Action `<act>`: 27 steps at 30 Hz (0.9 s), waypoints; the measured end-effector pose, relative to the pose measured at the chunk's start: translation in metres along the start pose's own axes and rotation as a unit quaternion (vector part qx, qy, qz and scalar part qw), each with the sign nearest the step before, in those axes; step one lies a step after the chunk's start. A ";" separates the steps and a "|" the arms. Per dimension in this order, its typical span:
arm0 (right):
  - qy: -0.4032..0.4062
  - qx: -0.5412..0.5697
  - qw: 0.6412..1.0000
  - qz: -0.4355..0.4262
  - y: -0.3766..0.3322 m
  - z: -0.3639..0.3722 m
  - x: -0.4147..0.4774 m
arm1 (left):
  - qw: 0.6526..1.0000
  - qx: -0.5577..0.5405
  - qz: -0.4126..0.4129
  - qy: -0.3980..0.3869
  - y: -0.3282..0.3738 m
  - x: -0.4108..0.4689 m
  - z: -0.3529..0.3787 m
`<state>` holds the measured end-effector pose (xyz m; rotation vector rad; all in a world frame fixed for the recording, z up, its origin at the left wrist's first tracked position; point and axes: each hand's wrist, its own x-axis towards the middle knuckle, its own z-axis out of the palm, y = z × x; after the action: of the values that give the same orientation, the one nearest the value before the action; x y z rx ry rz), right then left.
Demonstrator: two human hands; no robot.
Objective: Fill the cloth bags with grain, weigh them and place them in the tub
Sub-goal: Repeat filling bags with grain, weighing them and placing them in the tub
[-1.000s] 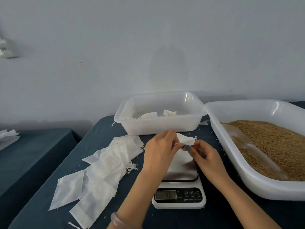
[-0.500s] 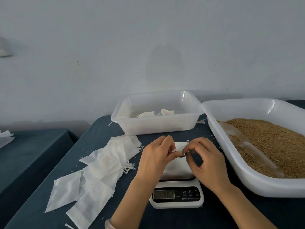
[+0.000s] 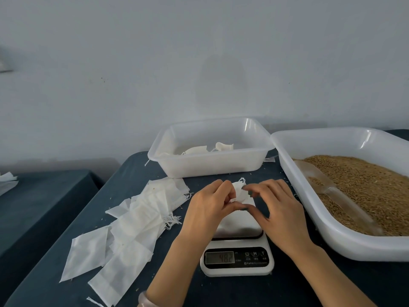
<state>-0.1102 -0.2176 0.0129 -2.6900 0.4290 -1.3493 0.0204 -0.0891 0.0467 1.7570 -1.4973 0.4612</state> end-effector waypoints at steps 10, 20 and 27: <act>0.046 -0.020 0.993 -0.103 -0.005 -0.001 -0.001 | 0.997 -0.067 0.010 -0.021 -0.001 -0.002 0.002; -0.019 0.072 0.996 -0.040 -0.006 0.004 -0.004 | 0.984 -0.067 -0.058 -0.155 -0.014 -0.006 0.012; 0.008 0.058 0.994 -0.087 -0.011 -0.003 -0.001 | 0.989 -0.062 -0.050 -0.126 -0.015 -0.003 0.013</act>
<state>-0.1107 -0.2064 0.0158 -2.6731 0.1152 -1.3927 0.0309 -0.0959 0.0317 1.8329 -1.5639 0.0924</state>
